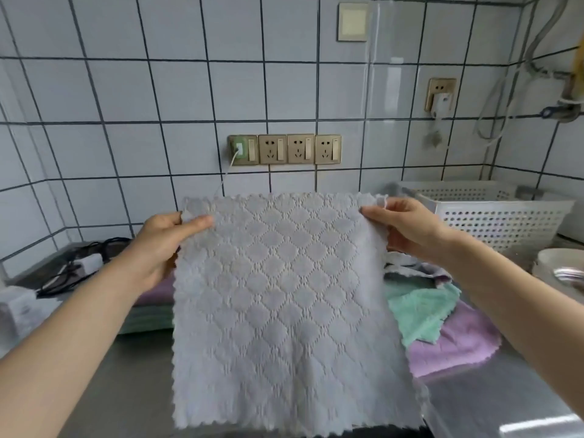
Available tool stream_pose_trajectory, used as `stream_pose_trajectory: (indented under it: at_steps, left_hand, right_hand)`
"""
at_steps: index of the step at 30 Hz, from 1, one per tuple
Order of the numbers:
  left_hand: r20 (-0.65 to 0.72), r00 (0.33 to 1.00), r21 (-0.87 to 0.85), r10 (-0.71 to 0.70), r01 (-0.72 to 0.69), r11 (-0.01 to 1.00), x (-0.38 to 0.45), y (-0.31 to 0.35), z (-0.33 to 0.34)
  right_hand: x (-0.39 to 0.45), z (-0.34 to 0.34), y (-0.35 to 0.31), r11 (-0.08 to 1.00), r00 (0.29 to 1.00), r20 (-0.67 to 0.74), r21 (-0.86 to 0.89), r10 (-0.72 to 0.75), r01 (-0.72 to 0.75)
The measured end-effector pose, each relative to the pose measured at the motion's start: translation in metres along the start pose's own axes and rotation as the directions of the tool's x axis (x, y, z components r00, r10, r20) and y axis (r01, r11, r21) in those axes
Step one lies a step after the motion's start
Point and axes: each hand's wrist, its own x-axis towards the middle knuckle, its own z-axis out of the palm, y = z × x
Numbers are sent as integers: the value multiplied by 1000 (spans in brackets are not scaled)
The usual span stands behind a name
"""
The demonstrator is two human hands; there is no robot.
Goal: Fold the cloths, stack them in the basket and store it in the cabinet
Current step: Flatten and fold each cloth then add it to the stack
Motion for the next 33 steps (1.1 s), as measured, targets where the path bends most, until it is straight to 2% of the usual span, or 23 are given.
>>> stream_pose_trajectory:
  at_steps: [2, 5, 7, 9, 10, 12, 16, 17, 19, 21, 23, 26, 28, 30, 33]
  left_hand:
    - [-45, 999, 205, -15, 24, 978, 2, -24, -18]
    - [-45, 995, 484, -85, 96, 870, 3, -65, -38]
    - [-64, 988, 607, -139, 149, 781, 3, -92, -44]
    - [-77, 991, 707, -113, 134, 695, 5, -116, -51]
    - [-68, 996, 742, -58, 90, 665, 8, -126, -53]
    - [-34, 998, 801, 55, -5, 599, 15, -140, -54]
    - [-7, 977, 867, 214, -101, 489, 23, -147, -38]
    - [-13, 976, 880, 218, -92, 467, 23, -145, -35]
    - [-5, 966, 891, 260, -114, 440, 25, -147, -31]
    - [86, 950, 903, 300, -202, 380, 19, -147, -28]
    - [215, 933, 889, 288, -309, 337, 6, -150, -25]
    - [371, 927, 817, 49, -351, 458, -29, -160, -23]
    - [461, 885, 768, -70, -358, 531, -56, -163, -24]
    - [525, 842, 752, -121, -393, 528, -81, -166, -27]
    - [587, 794, 740, -160, -447, 502, -107, -169, -34]
  right_hand:
    - [7, 11, 29, 976, 997, -34, -202, 75, -80]
    - [16, 28, 80, 875, 983, -55, -448, 177, -183]
    - [21, 37, 108, 775, 975, -48, -598, 217, -202]
    - [25, 47, 126, 646, 978, -31, -746, 208, -161]
    - [28, 50, 132, 600, 982, -30, -788, 186, -138]
    - [39, 58, 142, 575, 986, -60, -806, 153, -138]
    - [56, 60, 152, 692, 972, -193, -684, 134, -232]
    - [60, 60, 154, 687, 969, -221, -688, 109, -234]
    - [65, 62, 158, 571, 974, -222, -793, 54, -212]
    - [58, 69, 159, 358, 992, -125, -927, 0, -117]
    - [39, 79, 160, 260, 998, 16, -965, -58, 30]
    - [0, 91, 165, 239, 969, 242, -939, -52, 247]
    - [-30, 94, 168, 253, 925, 378, -892, -35, 374]
    - [-59, 95, 170, 277, 876, 480, -838, -37, 471]
    - [-94, 92, 171, 299, 848, 531, -807, -10, 509]
